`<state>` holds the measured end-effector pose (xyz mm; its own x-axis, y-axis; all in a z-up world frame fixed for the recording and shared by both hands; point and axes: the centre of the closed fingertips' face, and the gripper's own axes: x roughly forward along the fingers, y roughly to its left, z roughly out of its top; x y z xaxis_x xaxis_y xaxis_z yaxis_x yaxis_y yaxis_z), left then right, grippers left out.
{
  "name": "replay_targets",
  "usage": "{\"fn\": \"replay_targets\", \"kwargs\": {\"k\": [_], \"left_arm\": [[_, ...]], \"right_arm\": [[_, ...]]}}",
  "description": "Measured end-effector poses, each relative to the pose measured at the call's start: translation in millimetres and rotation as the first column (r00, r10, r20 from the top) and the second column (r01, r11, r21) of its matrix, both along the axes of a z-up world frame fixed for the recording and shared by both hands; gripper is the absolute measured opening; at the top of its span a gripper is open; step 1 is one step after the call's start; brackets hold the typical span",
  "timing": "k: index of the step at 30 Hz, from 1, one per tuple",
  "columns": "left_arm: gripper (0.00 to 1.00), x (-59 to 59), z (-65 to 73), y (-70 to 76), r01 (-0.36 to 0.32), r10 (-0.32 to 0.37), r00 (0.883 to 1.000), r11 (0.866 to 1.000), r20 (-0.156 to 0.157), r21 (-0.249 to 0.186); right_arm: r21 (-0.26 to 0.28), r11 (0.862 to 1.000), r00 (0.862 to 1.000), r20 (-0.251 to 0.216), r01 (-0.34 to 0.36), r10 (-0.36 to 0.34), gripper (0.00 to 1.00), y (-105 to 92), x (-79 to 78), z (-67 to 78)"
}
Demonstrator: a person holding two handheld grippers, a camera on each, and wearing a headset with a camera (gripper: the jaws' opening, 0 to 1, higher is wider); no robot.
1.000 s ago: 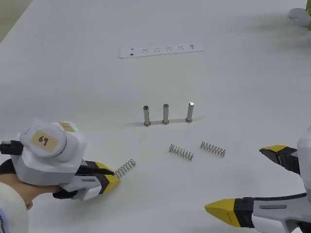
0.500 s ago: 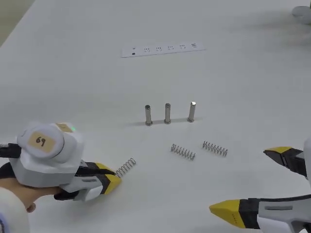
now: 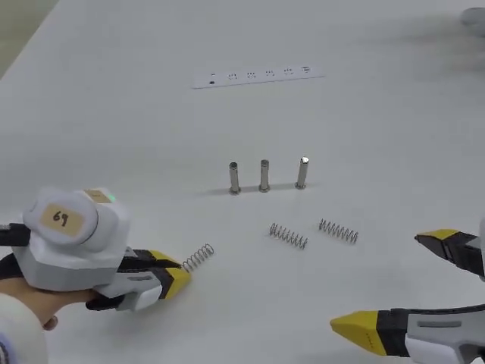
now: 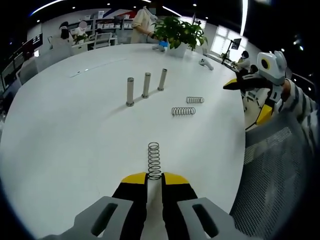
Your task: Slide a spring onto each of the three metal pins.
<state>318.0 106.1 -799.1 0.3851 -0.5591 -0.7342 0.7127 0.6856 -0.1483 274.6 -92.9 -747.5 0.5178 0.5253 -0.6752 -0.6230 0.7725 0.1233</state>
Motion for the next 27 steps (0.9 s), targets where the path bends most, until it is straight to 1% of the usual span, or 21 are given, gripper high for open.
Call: {"fn": "replay_targets", "kwargs": {"k": [2, 8, 13, 16, 20, 23, 27], "left_arm": [[0.02, 0.0, 1.8, -0.6, -0.002, 0.002, 1.0, 1.0, 0.005, 0.0], [0.02, -2.7, 3.8, -3.2, 0.005, -0.005, 1.0, 1.0, 0.005, -0.004], [0.02, -5.0, 7.5, -5.1, 0.025, -0.025, 1.0, 1.0, 0.011, 0.008], [0.02, -4.8, 9.7, -6.1, 0.03, -0.03, 0.999, 1.0, 0.013, 0.006], [0.02, -5.8, 13.5, -7.8, 0.051, -0.051, 0.998, 0.999, 0.023, 0.01], [0.02, -6.8, 13.2, -8.3, 0.061, -0.061, 0.998, 0.998, 0.021, 0.012], [0.02, -6.3, 13.9, -8.1, 0.061, -0.061, 0.998, 0.998, 0.028, 0.008]], "right_arm": [[0.001, 1.0, 1.0, 0.0, 0.001, -0.001, 0.93, -0.6, 0.3, 0.2], [0.003, 1.0, 1.0, 0.005, -0.004, 0.004, 0.93, -1.1, 0.5, 1.2], [0.002, 1.0, 1.0, 0.008, -0.011, 0.011, 0.93, -2.6, 0.5, 2.5], [0.009, 1.0, 1.0, 0.009, -0.017, 0.017, 0.92, -2.2, 0.5, 3.7], [-0.007, 0.999, 0.999, 0.012, -0.038, 0.038, 0.92, -2.8, 0.4, 3.6], [-0.024, 0.998, 0.998, 0.013, -0.057, 0.057, 0.92, -2.7, 0.7, 2.9], [-0.017, 0.998, 0.998, 0.017, -0.063, 0.063, 0.91, -0.4, 1.8, 4.7]]}}
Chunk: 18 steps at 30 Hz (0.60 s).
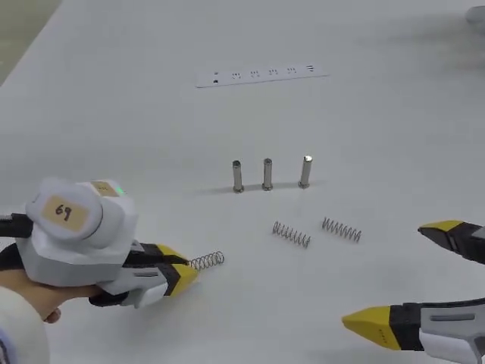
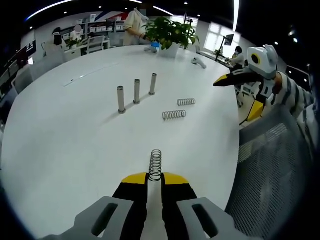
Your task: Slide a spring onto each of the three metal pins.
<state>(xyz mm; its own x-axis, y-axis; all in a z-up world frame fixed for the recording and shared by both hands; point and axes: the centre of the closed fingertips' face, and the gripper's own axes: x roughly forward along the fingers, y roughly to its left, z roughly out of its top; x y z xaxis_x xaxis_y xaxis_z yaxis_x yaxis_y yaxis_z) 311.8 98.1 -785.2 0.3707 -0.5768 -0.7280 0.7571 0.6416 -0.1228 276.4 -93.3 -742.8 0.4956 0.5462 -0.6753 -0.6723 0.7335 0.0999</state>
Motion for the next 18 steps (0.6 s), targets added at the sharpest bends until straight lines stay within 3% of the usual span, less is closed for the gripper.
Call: {"fn": "replay_targets", "kwargs": {"k": [5, 11, 15, 18], "left_arm": [[0.02, 0.1, -1.4, 1.4, 0.002, -0.002, 1.0, 1.0, 0.008, -0.007], [0.02, -3.8, 0.8, -2.9, 0.051, -0.051, 0.998, 0.999, 0.019, -0.013], [0.02, -1.8, 9.5, -5.5, 0.037, -0.035, 0.999, 0.997, 0.033, -0.072], [0.02, -2.4, 9.7, -4.9, 0.045, -0.042, 0.998, 0.997, 0.039, -0.068]], "right_arm": [[-0.002, 1.0, 1.0, 0.007, -0.018, 0.018, 0.91, 2.3, 1.5, 0.7], [-0.035, 0.994, 0.995, 0.024, -0.1, 0.101, 0.89, -2.8, -0.1, 3.9], [-0.021, 0.989, 0.988, 0.026, -0.149, 0.15, 0.86, -8.3, -3.9, 10.4], [-0.012, 0.987, 0.987, 0.023, -0.16, 0.16, 0.84, -12.9, -5.4, 11.4]]}}
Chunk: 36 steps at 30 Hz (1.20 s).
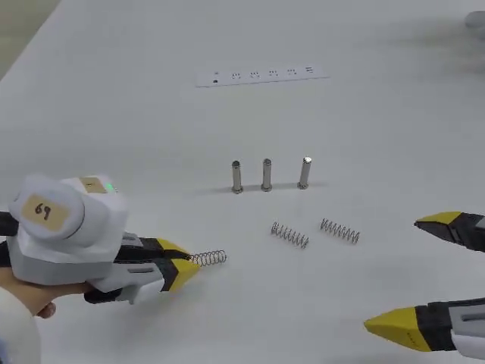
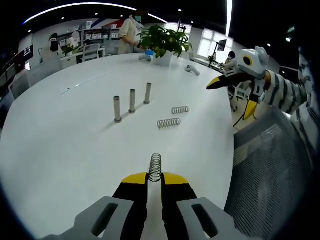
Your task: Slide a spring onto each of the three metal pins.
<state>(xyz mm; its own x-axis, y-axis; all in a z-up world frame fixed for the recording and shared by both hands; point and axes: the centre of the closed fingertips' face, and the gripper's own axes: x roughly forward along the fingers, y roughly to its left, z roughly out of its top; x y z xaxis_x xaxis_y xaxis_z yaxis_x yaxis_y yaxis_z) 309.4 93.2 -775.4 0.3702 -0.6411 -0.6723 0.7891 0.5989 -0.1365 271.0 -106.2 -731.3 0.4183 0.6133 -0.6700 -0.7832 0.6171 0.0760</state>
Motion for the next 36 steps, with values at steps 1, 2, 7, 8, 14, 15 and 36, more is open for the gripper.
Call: {"fn": "replay_targets", "kwargs": {"k": [1, 2, 7, 8, 14, 15, 36], "left_arm": [[0.02, -0.1, -1.0, 1.1, 0.005, -0.005, 1.0, 1.0, 0.002, 0.008], [0.02, -0.5, -1.6, 1.9, 0.006, -0.006, 1.0, 1.0, 0.001, 0.012], [0.02, -1.7, -0.2, 3.7, 0.012, -0.012, 1.0, 1.0, 0.004, 0.007], [0.02, -1.7, 0.7, 2.8, 0.016, -0.016, 1.0, 1.0, 0.005, 0.0], [0.02, -8.5, 8.3, -4.8, 0.051, -0.053, 0.998, 0.996, -0.022, -0.077], [0.02, -10.3, 10.1, -6.8, 0.054, -0.057, 0.998, 0.994, -0.031, -0.094], [0.02, -16.5, 31.6, -18.1, 0.115, -0.122, 0.992, 0.974, -0.023, -0.196]], "right_arm": [[-0.002, 1.0, 1.0, -0.003, -0.003, 0.003, 0.84, -2.0, -0.7, -0.9], [-0.004, 1.0, 1.0, -0.005, -0.004, 0.004, 0.83, -3.2, -1.0, -1.5], [0.004, 1.0, 1.0, -0.011, -0.009, 0.009, 0.82, -5.3, -2.1, -2.3], [0.015, 1.0, 1.0, -0.012, -0.014, 0.014, 0.82, -4.3, -2.3, -1.8], [0.033, 0.996, 0.996, -0.019, -0.083, 0.084, 0.8, 1.1, -8.7, -0.6], [0.041, 0.995, 0.996, -0.02, -0.09, 0.091, 0.79, 1.7, -9.2, 0.0], [0.164, 0.962, 0.976, 0.022, -0.218, 0.218, 0.45, 28.6, -3.8, 13.9]]}}
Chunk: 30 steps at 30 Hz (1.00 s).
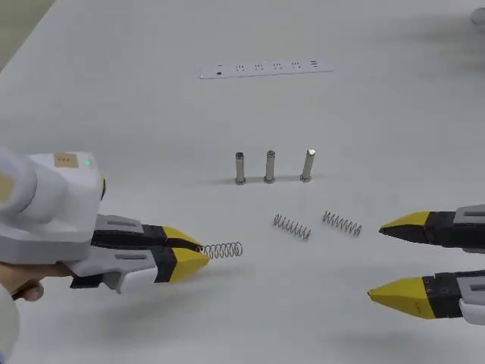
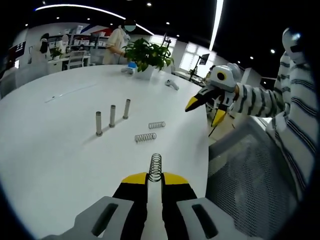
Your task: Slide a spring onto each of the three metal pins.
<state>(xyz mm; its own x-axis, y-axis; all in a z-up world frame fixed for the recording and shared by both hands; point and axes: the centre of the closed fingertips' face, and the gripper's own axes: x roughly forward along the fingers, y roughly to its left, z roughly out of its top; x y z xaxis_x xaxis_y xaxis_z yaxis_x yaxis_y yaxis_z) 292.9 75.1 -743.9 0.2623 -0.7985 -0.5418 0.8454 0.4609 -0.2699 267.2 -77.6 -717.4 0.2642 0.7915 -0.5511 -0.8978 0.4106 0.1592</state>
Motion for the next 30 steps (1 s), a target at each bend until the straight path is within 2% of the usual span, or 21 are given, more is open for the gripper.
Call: {"fn": "replay_targets", "kwargs": {"k": [4, 11, 15, 21, 24, 30], "left_arm": [[0.02, -1.0, 1.6, -2.8, 0.017, -0.017, 1.0, 1.0, 0.0, -0.003], [0.02, -2.7, 5.9, -7.7, 0.036, -0.036, 0.999, 0.999, 0.001, -0.016], [0.02, -4.2, 7.0, -12.4, 0.052, -0.052, 0.999, 0.998, -0.003, -0.023], [0.02, -7.7, 6.1, -23.7, 0.088, -0.088, 0.996, 0.996, -0.009, -0.028], [0.02, -10.5, 6.2, -31.2, 0.107, -0.108, 0.994, 0.994, -0.013, -0.038], [0.02, -16.5, 6.5, -43.4, 0.143, -0.145, 0.989, 0.988, -0.022, -0.054]], "right_arm": [[0.005, 1.0, 1.0, 0.002, -0.008, 0.008, 0.46, 7.3, 7.0, 1.6], [0.01, 0.995, 0.995, 0.014, -0.098, 0.098, 0.39, 28.7, 6.5, 7.3], [-0.02, 0.99, 0.99, 0.019, -0.136, 0.137, 0.32, 37.7, 5.3, 2.6], [-0.011, 0.985, 0.985, 0.012, -0.174, 0.174, 0.33, 47.3, 1.3, -1.1], [-0.023, 0.981, 0.981, 0.01, -0.194, 0.195, 0.32, 49.9, -0.4, -5.6], [-0.015, 0.975, 0.975, 0.0, -0.224, 0.224, 0.21, 54.2, -3.7, -6.9]]}}
